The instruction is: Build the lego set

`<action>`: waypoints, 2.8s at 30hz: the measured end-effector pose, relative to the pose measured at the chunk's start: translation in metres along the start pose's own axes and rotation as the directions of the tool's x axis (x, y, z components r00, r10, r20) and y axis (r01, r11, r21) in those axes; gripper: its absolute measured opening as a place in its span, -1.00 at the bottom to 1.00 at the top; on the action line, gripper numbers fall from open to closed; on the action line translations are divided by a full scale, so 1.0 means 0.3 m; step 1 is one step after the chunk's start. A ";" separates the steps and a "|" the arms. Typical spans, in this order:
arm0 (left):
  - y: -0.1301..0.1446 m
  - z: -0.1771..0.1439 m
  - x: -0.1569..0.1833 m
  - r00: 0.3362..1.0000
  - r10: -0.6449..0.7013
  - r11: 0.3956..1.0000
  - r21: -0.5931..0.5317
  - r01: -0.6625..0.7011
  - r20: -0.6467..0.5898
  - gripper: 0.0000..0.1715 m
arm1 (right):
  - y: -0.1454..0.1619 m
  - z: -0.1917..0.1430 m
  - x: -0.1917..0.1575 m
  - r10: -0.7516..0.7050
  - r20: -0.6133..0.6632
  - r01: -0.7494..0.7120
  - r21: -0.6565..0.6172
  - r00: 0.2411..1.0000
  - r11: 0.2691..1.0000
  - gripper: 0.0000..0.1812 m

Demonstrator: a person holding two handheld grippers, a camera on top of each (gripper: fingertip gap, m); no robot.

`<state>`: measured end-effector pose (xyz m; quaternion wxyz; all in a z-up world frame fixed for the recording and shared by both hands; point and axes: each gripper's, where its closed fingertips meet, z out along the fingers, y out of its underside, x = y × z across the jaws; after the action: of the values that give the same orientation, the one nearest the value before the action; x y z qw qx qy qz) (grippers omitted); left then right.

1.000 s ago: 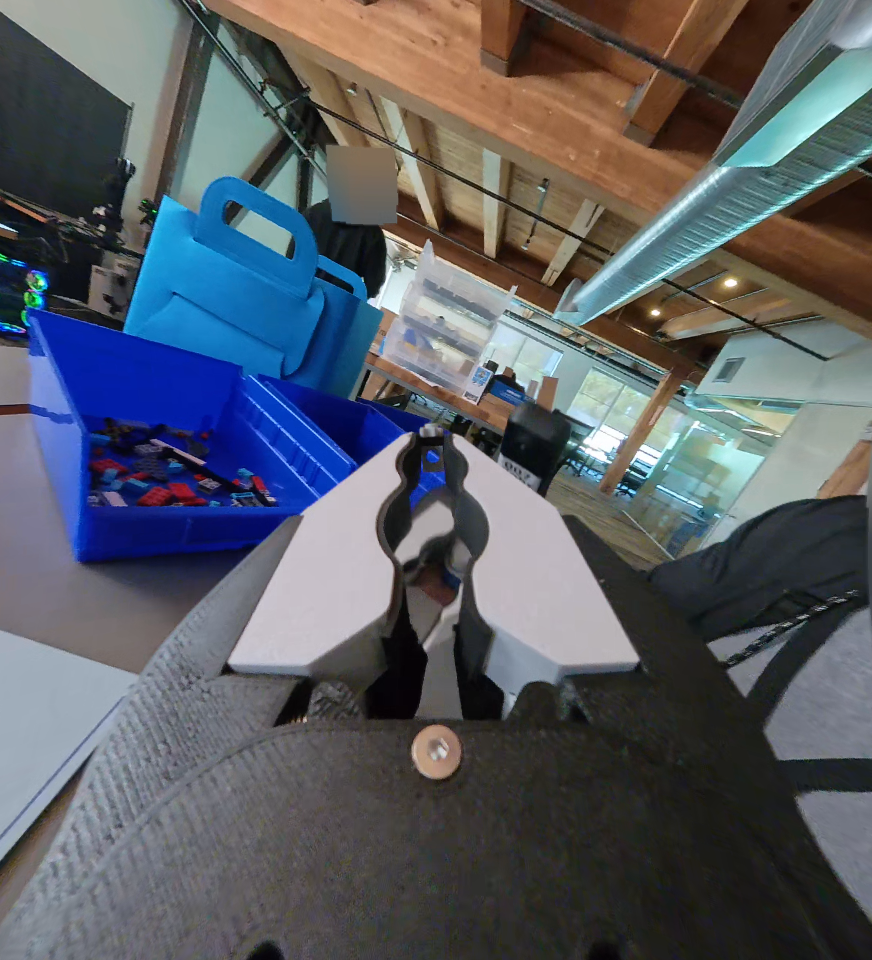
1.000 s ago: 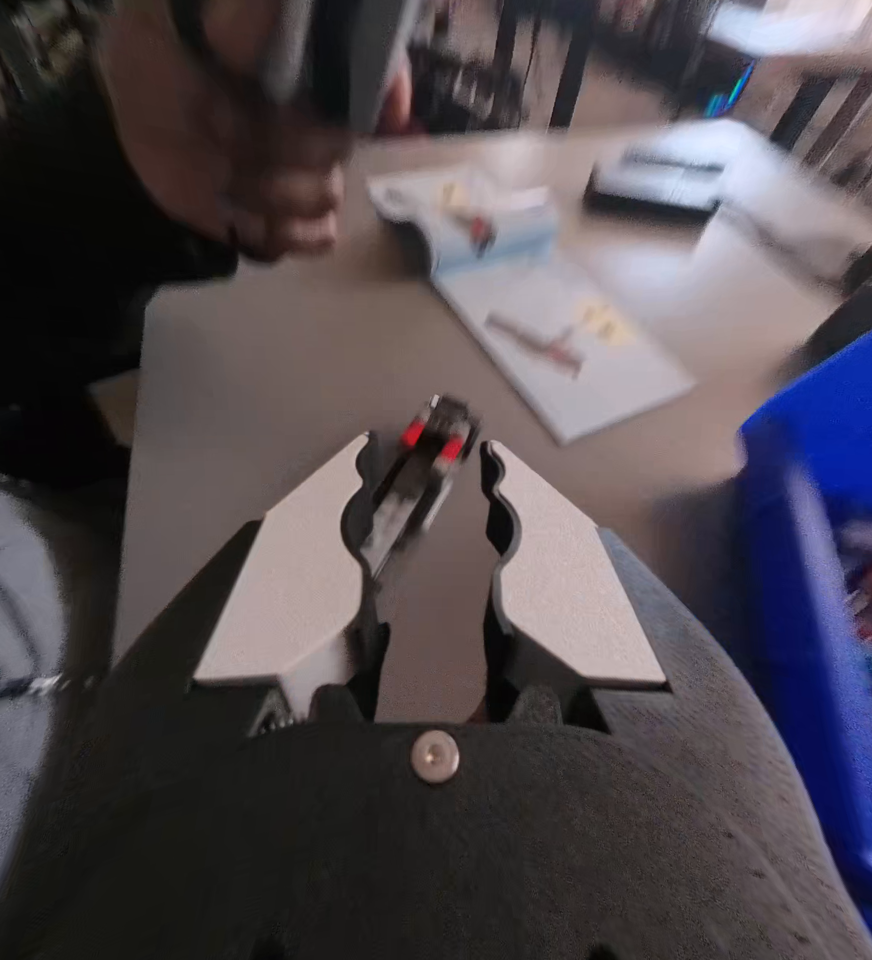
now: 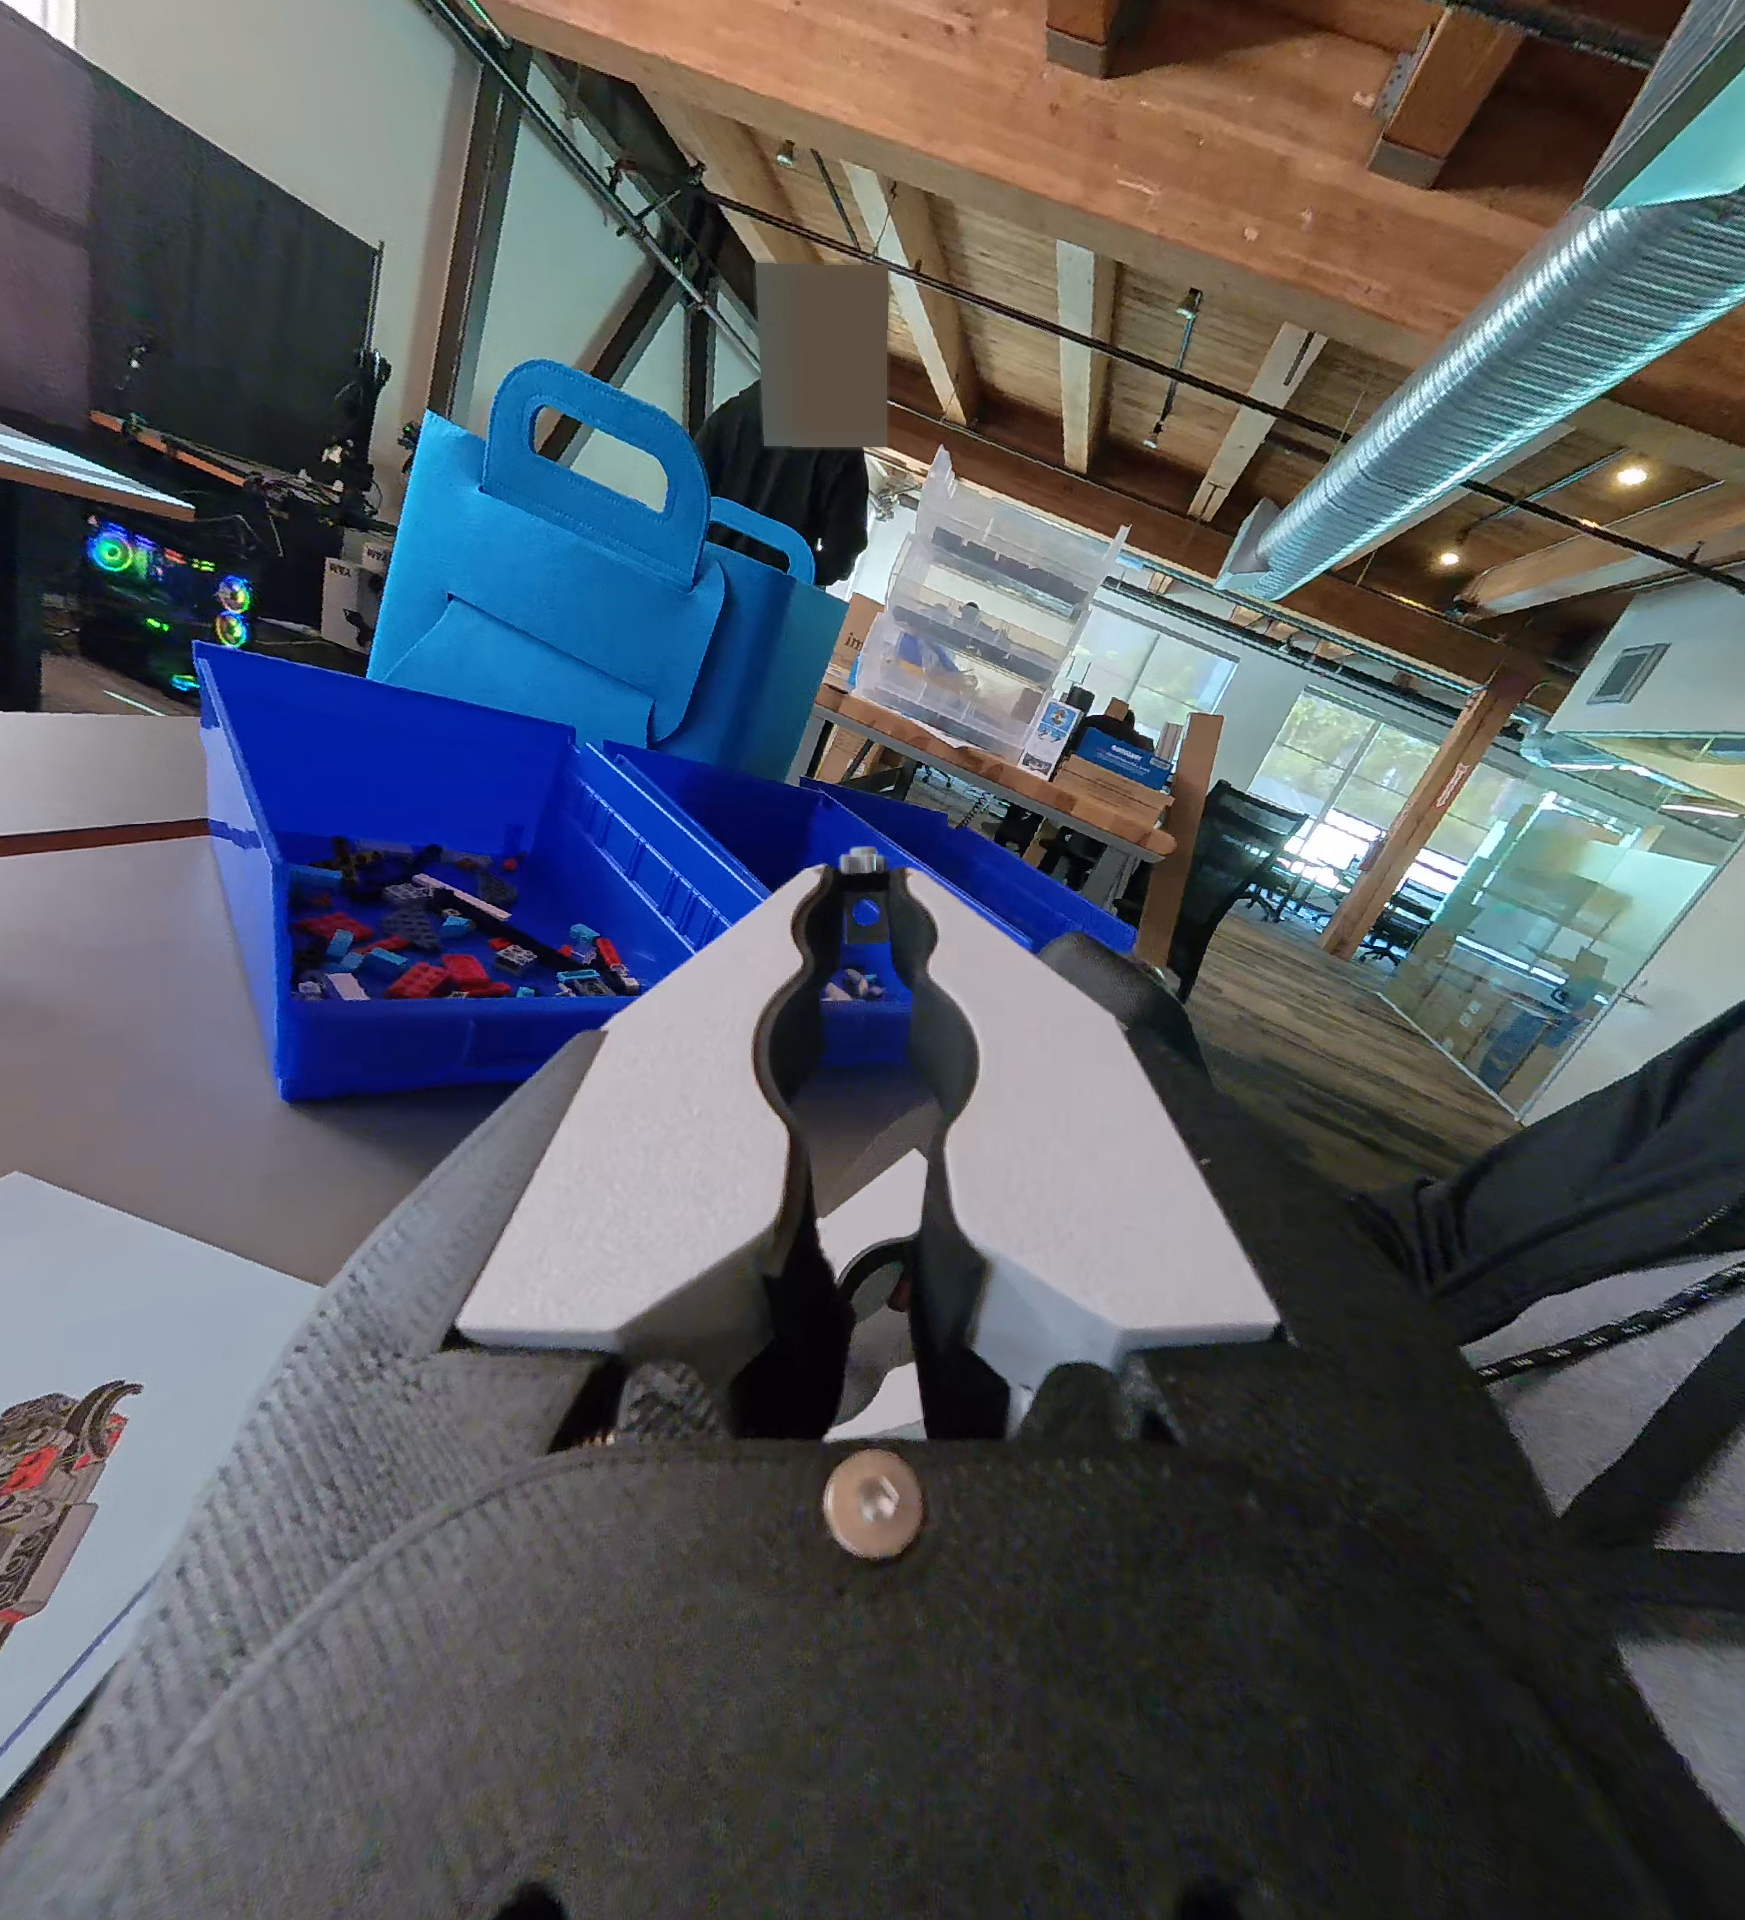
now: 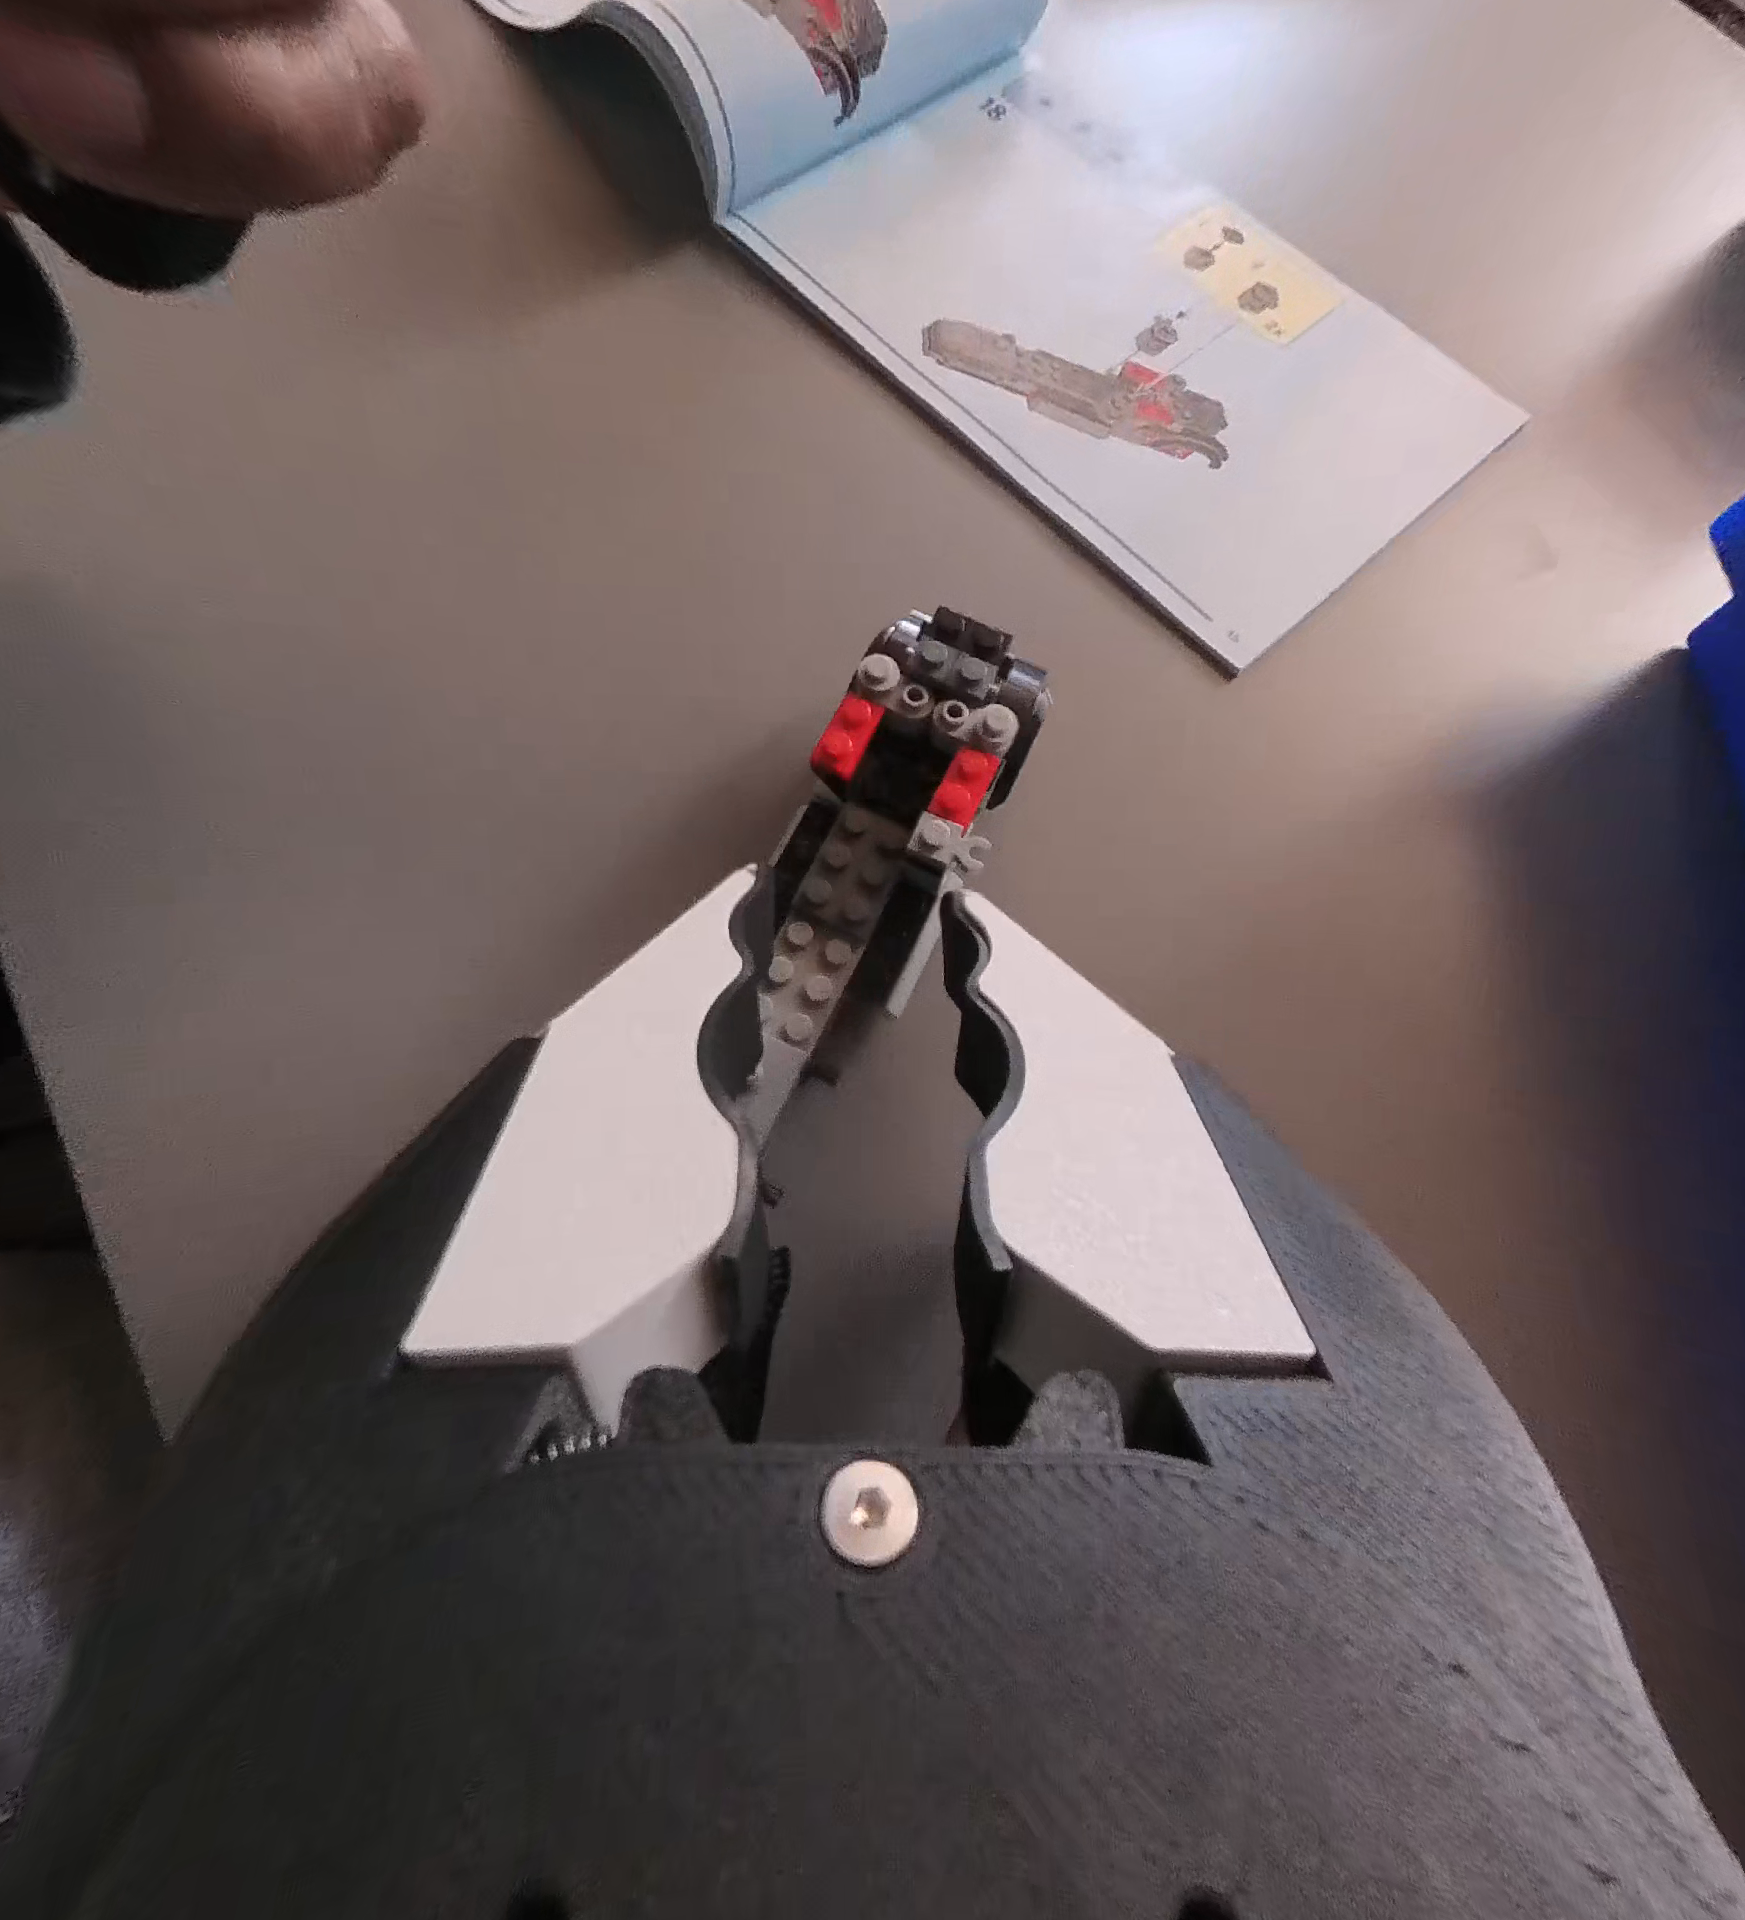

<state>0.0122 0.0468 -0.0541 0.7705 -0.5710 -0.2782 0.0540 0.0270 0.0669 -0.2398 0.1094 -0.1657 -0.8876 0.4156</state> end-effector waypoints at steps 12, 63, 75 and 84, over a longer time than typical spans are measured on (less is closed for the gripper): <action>0.019 0.012 -0.004 1.000 0.000 1.000 -0.013 0.000 0.003 -0.91 | 0.034 0.020 -0.025 -0.009 -0.035 0.007 -0.060 0.999 0.998 -0.32; 0.388 0.027 -0.108 0.874 0.429 0.852 -0.423 -0.307 0.230 -0.91 | -0.102 -0.074 0.055 0.496 0.305 -0.552 0.136 0.813 0.822 -0.55; 0.390 0.023 -0.121 0.847 0.469 0.830 -0.454 -0.325 0.251 -0.90 | -0.108 -0.077 0.062 0.495 0.297 -0.549 0.137 0.816 0.824 -0.55; 0.387 0.022 -0.124 0.854 0.453 0.839 -0.446 -0.311 0.257 -0.88 | -0.113 -0.079 0.065 0.487 0.290 -0.539 0.136 0.824 0.831 -0.55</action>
<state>0.0049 0.0772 -0.1721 0.5522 -0.7373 -0.2948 0.2542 0.0100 0.0707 -0.1976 -0.0995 -0.3348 -0.7666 0.5389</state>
